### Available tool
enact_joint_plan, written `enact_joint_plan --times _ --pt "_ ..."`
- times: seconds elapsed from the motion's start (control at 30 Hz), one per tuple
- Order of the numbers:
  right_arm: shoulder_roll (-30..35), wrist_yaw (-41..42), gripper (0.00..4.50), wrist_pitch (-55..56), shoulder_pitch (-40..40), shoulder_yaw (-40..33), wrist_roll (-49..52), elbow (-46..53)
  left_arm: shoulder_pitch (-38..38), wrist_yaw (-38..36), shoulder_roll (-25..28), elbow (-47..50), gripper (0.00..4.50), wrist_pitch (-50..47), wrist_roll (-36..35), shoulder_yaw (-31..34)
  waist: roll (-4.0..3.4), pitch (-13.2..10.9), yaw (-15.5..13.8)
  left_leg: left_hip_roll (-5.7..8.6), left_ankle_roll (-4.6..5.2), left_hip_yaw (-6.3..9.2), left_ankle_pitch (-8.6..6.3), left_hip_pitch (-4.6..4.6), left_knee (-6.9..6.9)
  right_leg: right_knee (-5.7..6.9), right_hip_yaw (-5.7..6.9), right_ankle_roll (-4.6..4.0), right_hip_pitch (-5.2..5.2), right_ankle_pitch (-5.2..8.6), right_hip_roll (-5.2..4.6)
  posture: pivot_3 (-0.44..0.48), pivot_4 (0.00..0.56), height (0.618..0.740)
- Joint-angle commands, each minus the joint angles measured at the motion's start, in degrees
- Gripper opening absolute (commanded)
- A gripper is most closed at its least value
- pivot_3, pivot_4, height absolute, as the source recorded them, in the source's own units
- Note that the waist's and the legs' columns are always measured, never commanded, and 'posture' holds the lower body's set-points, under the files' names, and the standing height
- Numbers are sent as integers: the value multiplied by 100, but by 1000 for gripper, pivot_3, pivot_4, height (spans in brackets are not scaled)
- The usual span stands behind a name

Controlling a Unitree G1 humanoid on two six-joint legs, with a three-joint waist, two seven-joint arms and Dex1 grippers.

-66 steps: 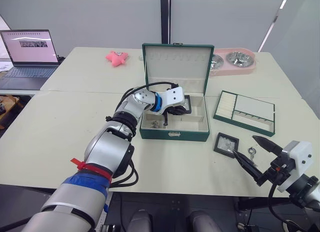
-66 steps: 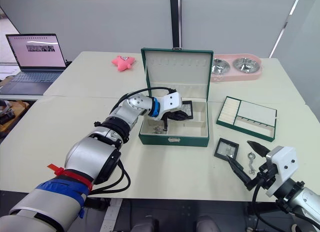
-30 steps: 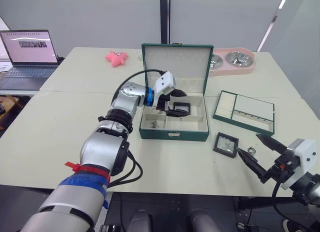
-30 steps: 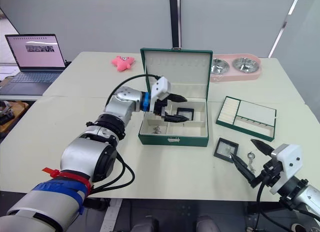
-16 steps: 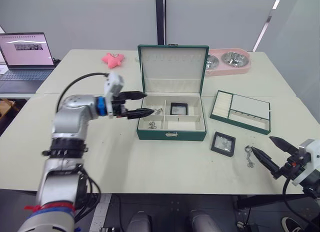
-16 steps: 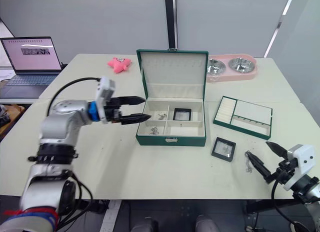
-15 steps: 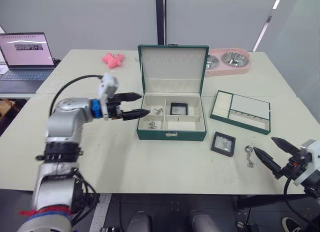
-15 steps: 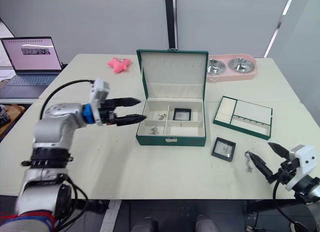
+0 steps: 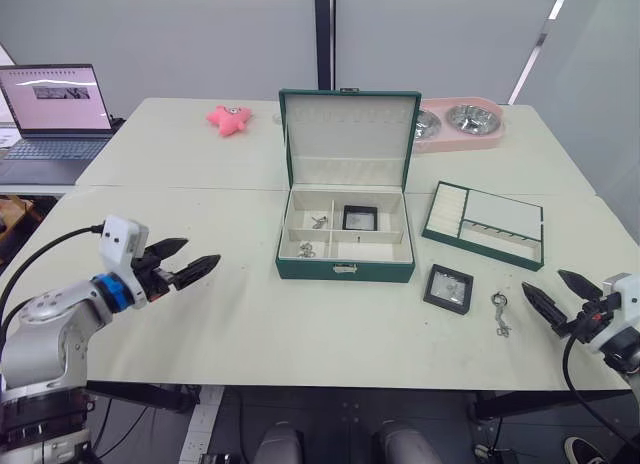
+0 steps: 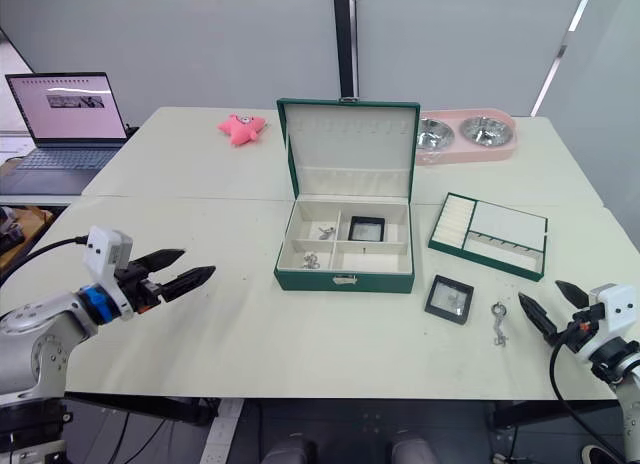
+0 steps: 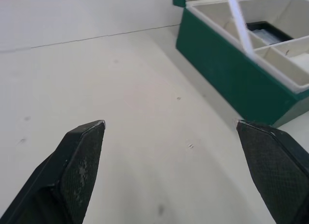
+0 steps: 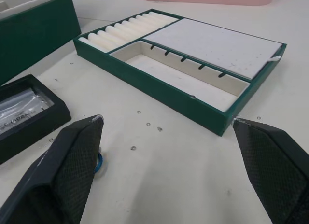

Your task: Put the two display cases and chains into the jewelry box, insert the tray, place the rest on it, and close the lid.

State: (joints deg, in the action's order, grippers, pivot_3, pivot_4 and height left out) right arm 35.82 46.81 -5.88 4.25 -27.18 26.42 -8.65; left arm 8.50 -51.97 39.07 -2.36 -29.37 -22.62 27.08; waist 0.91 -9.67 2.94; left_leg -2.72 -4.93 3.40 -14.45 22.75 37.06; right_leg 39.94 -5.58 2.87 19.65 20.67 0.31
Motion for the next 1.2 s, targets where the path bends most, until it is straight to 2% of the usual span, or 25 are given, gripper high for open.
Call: enact_joint_plan --times 0.03,0.43,0.9,1.2 --pt "155 82 4500 258 -175 -90 -51 -201 -248 304 -13 93 4488 445 -30 370 0 0 2 0 0 0 0 0 0 0 -1 0 0 0 0 0 150 740" --pt "183 68 4500 599 -500 -64 -231 -773 -779 1182 -184 -504 4488 1505 22 716 0 0 16 0 0 -2 0 -2 -2 0 -1 0 0 0 -1 0 150 740" --pt "190 99 4500 730 -514 -88 -234 -931 -766 1283 -103 -493 4488 1609 -39 473 0 0 19 0 0 -4 0 -3 -4 0 -3 0 0 0 -1 0 150 740" --pt "218 91 4500 610 -514 -116 -127 -688 -652 1188 -66 -300 4488 1544 -47 241 0 0 20 0 0 -5 0 -3 -4 0 -2 0 0 0 -1 0 150 740"
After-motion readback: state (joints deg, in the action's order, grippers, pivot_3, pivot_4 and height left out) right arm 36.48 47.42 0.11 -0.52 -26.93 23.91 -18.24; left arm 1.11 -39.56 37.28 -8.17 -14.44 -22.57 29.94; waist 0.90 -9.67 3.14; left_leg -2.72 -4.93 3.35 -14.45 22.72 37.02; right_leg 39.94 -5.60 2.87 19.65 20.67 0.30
